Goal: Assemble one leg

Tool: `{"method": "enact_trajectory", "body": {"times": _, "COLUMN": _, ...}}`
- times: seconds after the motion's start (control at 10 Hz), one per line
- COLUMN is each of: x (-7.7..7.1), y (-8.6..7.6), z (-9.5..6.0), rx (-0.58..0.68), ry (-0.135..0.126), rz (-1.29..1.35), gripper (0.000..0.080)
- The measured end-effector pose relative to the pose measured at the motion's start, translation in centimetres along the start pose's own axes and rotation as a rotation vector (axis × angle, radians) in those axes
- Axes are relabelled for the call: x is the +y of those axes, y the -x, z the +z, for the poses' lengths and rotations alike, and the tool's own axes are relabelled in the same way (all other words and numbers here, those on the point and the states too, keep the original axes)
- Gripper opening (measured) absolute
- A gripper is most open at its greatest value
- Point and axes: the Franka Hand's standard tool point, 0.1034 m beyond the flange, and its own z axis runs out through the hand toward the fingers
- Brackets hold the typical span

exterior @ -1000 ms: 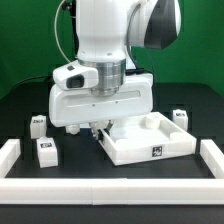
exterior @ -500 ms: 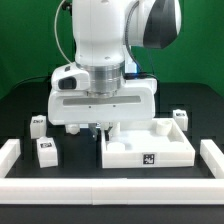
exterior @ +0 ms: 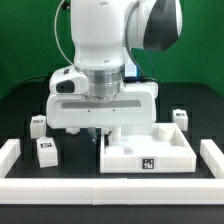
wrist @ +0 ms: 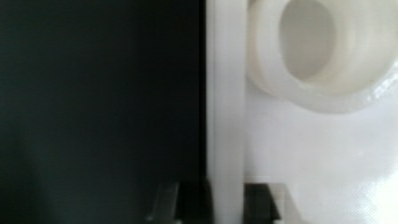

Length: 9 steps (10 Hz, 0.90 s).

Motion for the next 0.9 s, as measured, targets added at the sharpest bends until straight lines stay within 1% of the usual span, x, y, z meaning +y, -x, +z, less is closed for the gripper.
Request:
{"method": "enact_trajectory", "body": {"times": 0.1, "x": -0.1, "y": -1.1, "z": -0.2, "rx": 0.006, "ry": 0.000, "rz": -0.001, "gripper": 0.0054}}
{"method": "enact_trajectory", "body": {"times": 0.3, "x": -1.5, "y": -4.6, "z": -0.7, "rx": -0.006, "ry": -0.017, "rz": -0.018, "gripper": 0.0054}}
{"method": "enact_trajectory", "body": {"times": 0.4, "x": -2.2, "y": -5.4, "z": -1.2, "rx": 0.009, "ry": -0.020, "rz": -0.009, "gripper": 0.0054}}
{"method": "enact_trajectory", "body": {"times": 0.5, "x": -2.1, "y": -5.2, "z": -1.1, "rx": 0.005, "ry": -0.020, "rz": -0.010, "gripper": 0.0054}}
{"method": "enact_trajectory", "body": {"times": 0.9, "x": -2.0, "y": -5.1, "z": -0.9, "rx": 0.001, "ry": -0.019, "rz": -0.007, "gripper": 0.0054}}
